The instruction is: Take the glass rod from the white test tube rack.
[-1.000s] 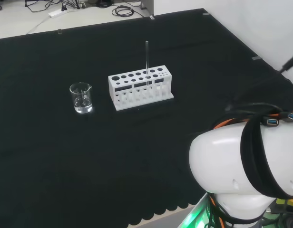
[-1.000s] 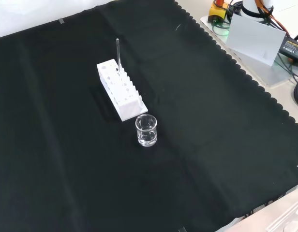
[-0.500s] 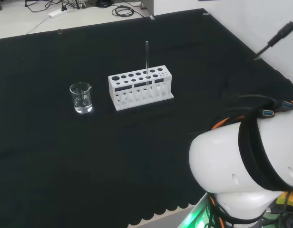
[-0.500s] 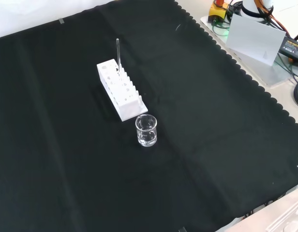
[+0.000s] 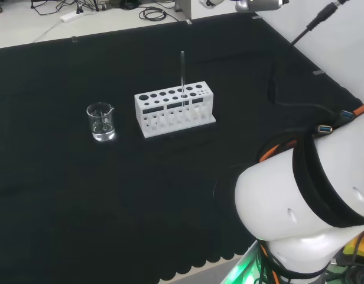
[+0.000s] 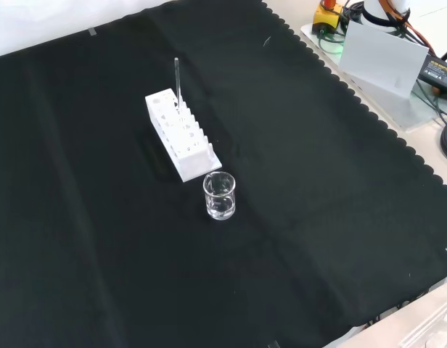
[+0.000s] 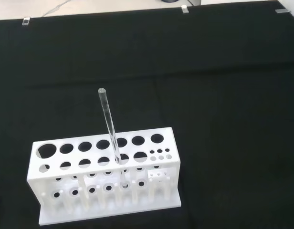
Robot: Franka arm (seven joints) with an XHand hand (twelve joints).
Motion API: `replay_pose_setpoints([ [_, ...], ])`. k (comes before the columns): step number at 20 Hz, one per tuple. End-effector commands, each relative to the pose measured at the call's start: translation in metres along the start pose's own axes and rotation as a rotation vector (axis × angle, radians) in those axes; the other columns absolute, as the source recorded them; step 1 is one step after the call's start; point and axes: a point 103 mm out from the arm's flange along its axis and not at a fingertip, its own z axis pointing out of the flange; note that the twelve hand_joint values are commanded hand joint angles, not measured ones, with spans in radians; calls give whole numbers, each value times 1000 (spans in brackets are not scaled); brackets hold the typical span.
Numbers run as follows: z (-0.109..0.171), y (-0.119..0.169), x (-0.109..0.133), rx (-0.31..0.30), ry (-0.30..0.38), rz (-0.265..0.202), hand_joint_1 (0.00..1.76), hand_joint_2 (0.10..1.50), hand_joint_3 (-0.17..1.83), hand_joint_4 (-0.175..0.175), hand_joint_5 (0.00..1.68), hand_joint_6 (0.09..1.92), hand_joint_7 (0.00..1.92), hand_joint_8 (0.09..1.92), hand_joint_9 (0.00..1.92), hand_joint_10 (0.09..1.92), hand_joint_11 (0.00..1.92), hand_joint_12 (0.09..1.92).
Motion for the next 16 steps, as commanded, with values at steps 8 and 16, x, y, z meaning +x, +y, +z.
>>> replay_pose_setpoints([
  [8,33,39,19,40,-24,-19,660,832,555,-148,229,87,160,887,531,798,411,1330],
  [16,48,57,32,64,-24,-41,660,831,560,-151,246,87,199,892,636,779,513,1310],
])
